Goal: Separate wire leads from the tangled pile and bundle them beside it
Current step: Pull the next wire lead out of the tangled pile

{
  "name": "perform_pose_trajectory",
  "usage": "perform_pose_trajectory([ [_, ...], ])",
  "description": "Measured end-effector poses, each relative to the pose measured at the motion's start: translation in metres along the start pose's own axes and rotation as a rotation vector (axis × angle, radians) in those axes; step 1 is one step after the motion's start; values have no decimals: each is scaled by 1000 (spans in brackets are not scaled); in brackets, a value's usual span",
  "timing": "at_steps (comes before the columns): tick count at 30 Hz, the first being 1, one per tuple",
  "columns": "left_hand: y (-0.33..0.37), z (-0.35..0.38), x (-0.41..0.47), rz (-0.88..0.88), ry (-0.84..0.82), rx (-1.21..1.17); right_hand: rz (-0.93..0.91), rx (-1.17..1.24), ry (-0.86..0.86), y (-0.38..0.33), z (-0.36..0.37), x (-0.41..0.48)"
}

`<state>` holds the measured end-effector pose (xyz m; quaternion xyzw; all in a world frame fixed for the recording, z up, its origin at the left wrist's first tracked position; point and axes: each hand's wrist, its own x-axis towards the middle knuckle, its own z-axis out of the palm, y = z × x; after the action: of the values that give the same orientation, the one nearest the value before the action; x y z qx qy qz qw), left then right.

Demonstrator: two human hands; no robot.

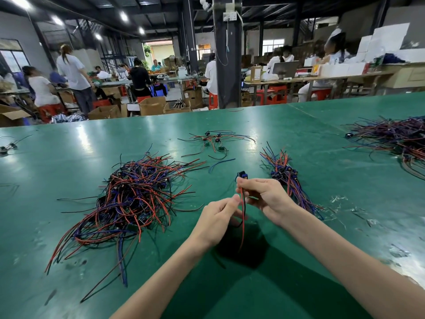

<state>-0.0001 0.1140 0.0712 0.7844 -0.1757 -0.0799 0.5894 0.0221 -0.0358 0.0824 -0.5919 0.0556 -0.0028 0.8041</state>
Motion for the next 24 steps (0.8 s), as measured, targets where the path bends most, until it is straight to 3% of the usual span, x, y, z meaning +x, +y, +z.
perform_pose_trajectory([
  [5,10,0,-6,-6,-147,-132,-57,35,66,-3,-1,-1],
  [9,15,1,-10,-88,-293,-346,-101,-2,145,-3,-4,0],
  [12,18,0,-11,-144,-362,-372,-88,-14,142,-3,-3,-1],
  [18,10,-3,0,-145,-20,-400,29,-3,-86,3,8,-8],
  [24,7,-5,1,-112,54,-472,39,3,-111,8,14,-11],
])
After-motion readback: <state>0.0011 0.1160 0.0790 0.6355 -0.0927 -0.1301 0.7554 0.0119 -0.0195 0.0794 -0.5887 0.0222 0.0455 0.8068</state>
